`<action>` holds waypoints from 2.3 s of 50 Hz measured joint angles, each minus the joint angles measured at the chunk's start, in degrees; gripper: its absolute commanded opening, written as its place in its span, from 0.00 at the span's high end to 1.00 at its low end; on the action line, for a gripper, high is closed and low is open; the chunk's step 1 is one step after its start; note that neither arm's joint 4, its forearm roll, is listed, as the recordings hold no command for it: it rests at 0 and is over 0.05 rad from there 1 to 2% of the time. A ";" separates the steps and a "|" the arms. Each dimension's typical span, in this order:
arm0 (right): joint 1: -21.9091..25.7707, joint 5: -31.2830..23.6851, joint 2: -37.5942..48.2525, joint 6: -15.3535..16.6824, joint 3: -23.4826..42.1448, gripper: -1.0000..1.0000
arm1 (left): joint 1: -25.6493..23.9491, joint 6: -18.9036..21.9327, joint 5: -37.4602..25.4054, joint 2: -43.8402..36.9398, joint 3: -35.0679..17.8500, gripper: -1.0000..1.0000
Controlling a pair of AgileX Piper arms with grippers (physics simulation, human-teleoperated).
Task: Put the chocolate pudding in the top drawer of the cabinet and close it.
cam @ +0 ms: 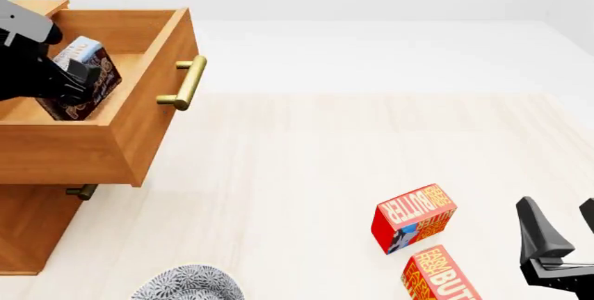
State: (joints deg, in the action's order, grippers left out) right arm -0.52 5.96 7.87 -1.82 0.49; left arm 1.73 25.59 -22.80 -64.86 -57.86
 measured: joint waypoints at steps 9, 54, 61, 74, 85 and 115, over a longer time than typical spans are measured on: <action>0.00 -0.13 -0.14 0.00 -0.01 0.00 | 0.21 0.17 -0.23 -0.36 -0.86 0.00; 0.00 -0.21 -0.23 0.00 -0.01 0.00 | -8.69 0.70 -10.25 10.96 -10.31 0.00; 0.00 -0.21 -0.23 0.00 -0.01 0.00 | -11.54 -0.99 -12.03 11.76 -11.31 0.00; 0.00 -0.20 -0.22 0.00 -0.01 0.00 | -15.52 -2.28 -12.83 13.30 -10.29 0.00; 0.00 -0.21 -0.23 0.00 -0.01 0.00 | -19.60 -3.50 -12.14 13.28 -9.02 0.00; 0.01 -0.21 -0.23 0.00 -0.01 0.00 | -30.70 -6.44 -8.26 10.35 -5.16 0.00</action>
State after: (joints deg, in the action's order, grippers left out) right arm -0.52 5.75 7.64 -1.82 0.47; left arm -28.96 19.16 -31.07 -54.50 -63.02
